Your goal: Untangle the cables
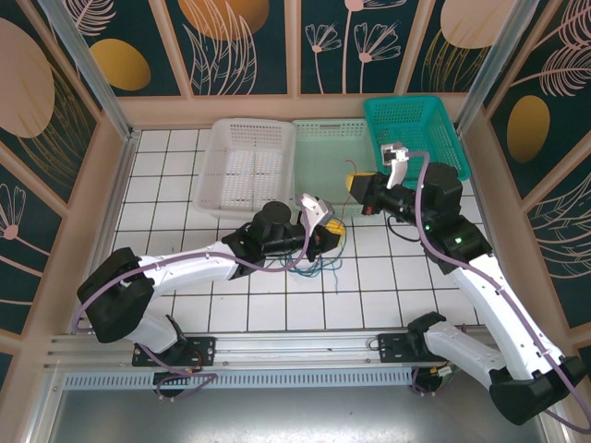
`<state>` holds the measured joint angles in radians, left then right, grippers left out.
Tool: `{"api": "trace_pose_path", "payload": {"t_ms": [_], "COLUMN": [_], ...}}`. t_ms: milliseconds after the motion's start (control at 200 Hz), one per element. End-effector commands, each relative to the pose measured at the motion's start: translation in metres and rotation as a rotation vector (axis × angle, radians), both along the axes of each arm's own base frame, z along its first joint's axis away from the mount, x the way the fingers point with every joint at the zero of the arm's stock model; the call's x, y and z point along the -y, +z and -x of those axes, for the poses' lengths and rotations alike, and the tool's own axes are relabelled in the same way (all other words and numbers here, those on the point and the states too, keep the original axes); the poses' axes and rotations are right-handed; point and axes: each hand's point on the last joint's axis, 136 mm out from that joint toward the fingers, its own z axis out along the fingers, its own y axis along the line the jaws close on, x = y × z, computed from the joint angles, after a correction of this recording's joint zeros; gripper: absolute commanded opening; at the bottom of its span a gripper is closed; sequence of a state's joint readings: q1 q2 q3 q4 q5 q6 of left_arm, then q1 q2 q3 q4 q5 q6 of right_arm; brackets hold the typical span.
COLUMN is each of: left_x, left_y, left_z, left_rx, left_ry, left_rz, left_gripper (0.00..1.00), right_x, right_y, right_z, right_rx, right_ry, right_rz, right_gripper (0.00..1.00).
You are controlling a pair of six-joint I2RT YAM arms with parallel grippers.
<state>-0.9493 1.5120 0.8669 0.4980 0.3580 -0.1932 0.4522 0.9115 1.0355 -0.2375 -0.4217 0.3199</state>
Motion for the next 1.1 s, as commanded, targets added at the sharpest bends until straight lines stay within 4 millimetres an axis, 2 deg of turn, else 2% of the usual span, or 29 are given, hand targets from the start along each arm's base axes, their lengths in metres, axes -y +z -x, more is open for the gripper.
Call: {"api": "trace_pose_path", "payload": {"t_ms": [0, 80, 100, 245, 355, 385, 430, 470, 556, 686, 871, 891, 946, 1096], "left_x": [0.005, 0.005, 0.005, 0.005, 0.005, 0.005, 0.004, 0.003, 0.000, -0.006, -0.028, -0.031, -0.037, -0.040], "left_y": [0.020, 0.021, 0.021, 0.023, 0.030, 0.033, 0.042, 0.052, 0.074, 0.097, 0.126, 0.143, 0.154, 0.166], "left_z": [-0.006, -0.006, -0.007, -0.008, -0.005, -0.004, -0.004, -0.003, -0.003, -0.015, -0.042, -0.044, -0.049, -0.052], "left_rx": [0.045, 0.052, 0.054, 0.061, 0.069, 0.071, 0.074, 0.084, 0.100, 0.095, 0.029, 0.040, 0.037, 0.038], "left_ry": [0.004, 0.007, 0.011, 0.010, -0.001, 0.000, 0.001, 0.002, 0.015, 0.081, 0.184, 0.189, 0.205, 0.213], "left_rz": [0.045, 0.048, 0.047, 0.055, 0.072, 0.081, 0.106, 0.134, 0.185, 0.233, 0.339, 0.376, 0.409, 0.447], "left_gripper": [0.10, 0.04, 0.00, 0.00, 0.00, 0.00, 0.00, 0.00, 0.00, 0.00, 0.00, 0.00, 0.00, 0.00], "right_x": [0.001, 0.001, 0.001, 0.006, 0.017, 0.020, 0.026, 0.033, 0.052, 0.057, 0.034, 0.033, 0.031, 0.021], "right_y": [0.025, 0.026, 0.027, 0.025, 0.018, 0.013, 0.007, 0.001, -0.011, -0.022, -0.047, -0.050, -0.055, -0.065], "right_z": [0.005, 0.006, 0.006, 0.005, -0.003, -0.007, -0.012, -0.018, -0.027, -0.024, -0.002, 0.000, 0.006, 0.030], "right_rx": [0.059, 0.059, 0.059, 0.059, 0.031, 0.014, -0.014, -0.039, -0.073, -0.068, -0.034, -0.026, 0.003, 0.105], "right_ry": [0.016, 0.020, 0.019, -0.003, -0.067, -0.087, -0.119, -0.163, -0.253, -0.231, -0.036, -0.022, 0.006, 0.117], "right_rz": [-0.053, -0.058, -0.060, -0.063, -0.064, -0.062, -0.060, -0.056, -0.036, -0.018, 0.012, 0.013, 0.013, -0.036], "right_gripper": [0.00, 0.00, 0.00, 0.03, 0.23, 0.30, 0.48, 0.60, 0.71, 0.75, 0.72, 0.72, 0.71, 0.71]}}
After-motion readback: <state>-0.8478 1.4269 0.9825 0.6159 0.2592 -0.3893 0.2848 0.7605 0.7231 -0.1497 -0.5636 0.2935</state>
